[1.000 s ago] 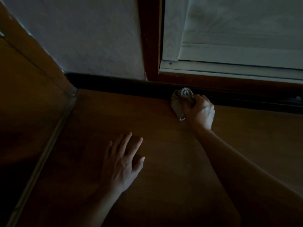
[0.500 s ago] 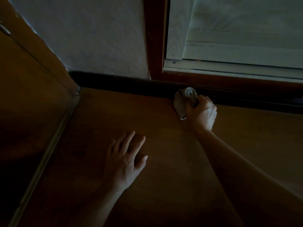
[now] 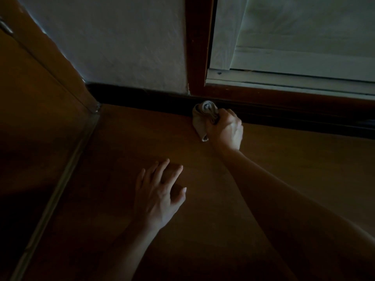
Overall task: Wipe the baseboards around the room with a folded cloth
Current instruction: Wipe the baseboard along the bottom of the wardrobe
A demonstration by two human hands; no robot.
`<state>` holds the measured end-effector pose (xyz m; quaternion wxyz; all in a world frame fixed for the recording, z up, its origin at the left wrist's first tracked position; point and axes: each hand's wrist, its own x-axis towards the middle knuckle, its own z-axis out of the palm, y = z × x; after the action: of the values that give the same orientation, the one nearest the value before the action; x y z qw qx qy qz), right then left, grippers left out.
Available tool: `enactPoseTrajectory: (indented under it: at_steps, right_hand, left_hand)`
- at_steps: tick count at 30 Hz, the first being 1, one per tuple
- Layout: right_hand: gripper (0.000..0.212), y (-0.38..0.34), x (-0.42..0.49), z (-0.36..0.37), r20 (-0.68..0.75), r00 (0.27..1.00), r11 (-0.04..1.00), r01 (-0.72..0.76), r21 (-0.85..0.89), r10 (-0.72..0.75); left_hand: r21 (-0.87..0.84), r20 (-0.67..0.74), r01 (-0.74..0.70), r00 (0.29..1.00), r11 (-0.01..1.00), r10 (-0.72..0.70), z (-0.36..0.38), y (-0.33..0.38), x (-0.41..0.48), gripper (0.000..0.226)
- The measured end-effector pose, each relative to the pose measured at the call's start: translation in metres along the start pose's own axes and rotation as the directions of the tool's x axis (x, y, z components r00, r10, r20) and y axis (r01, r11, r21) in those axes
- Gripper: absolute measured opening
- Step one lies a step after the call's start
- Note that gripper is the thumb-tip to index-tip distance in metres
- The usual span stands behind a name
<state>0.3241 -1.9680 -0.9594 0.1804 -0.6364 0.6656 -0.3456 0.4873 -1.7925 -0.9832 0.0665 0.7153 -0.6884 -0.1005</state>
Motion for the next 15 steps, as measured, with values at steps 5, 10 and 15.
enactPoseTrajectory:
  at_steps: [5,10,15]
  right_hand:
    - [0.024,0.015,0.004,-0.011,-0.019,1.000,0.998,0.004,-0.060,-0.005]
    - [0.019,0.050,0.005,-0.047,-0.090,0.996,0.994,-0.034,-0.103,0.025]
    - [0.019,0.070,0.005,-0.074,-0.117,0.990,0.989,-0.097,-0.110,0.084]
  left_hand:
    - [0.038,0.016,-0.075,0.997,0.996,0.075,0.006,0.026,0.010,0.065]
    - [-0.020,0.071,-0.175,0.982,0.984,0.176,0.012,0.064,0.025,0.070]
    - [-0.038,0.111,-0.278,0.953,0.960,0.280,0.020,0.099,0.032,0.068]
